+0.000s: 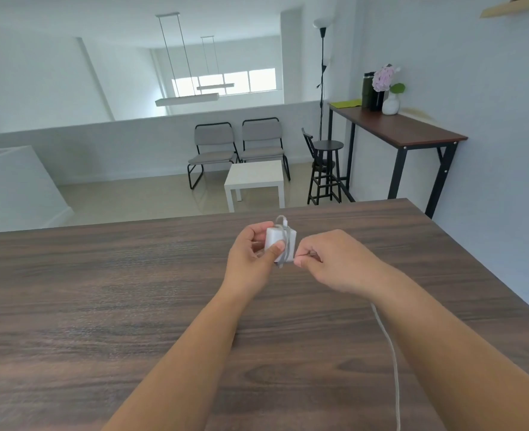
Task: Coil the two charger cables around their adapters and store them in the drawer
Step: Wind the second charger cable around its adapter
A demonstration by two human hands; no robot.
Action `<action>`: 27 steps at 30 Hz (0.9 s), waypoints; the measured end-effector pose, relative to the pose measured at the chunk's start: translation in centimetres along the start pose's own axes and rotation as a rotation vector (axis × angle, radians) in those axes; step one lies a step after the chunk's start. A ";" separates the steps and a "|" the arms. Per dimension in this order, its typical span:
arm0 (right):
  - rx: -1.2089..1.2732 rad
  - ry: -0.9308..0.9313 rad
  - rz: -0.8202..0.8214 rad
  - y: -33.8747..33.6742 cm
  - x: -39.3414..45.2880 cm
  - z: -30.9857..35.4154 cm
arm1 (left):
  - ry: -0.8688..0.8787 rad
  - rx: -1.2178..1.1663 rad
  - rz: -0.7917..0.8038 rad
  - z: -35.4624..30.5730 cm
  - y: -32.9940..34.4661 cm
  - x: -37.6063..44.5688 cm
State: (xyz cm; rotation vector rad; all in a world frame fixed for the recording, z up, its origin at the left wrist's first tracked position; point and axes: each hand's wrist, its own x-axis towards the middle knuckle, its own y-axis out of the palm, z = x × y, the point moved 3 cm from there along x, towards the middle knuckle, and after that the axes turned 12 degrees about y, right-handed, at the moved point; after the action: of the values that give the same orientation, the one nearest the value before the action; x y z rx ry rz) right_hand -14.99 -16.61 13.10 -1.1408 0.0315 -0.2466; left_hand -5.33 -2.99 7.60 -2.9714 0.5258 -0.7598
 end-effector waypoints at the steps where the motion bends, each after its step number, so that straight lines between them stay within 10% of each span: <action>1: -0.026 -0.016 0.011 -0.5 0.1 -0.1 | 0.023 0.044 0.037 0.0 0.0 -0.1; 19: 0.557 -0.039 0.062 -0.4 2.5 -3.3 | -0.111 -0.232 0.395 -1.5 -1.8 -1.3; 27: 0.976 0.071 0.070 3.1 2.3 -3.1 | -0.147 -0.639 0.305 -1.9 -0.4 -1.7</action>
State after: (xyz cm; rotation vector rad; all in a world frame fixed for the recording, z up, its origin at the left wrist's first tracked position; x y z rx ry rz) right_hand -12.67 -18.62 9.20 -0.1595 0.0105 -0.2005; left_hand -7.48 -1.96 8.53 -3.3135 1.3990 -0.3894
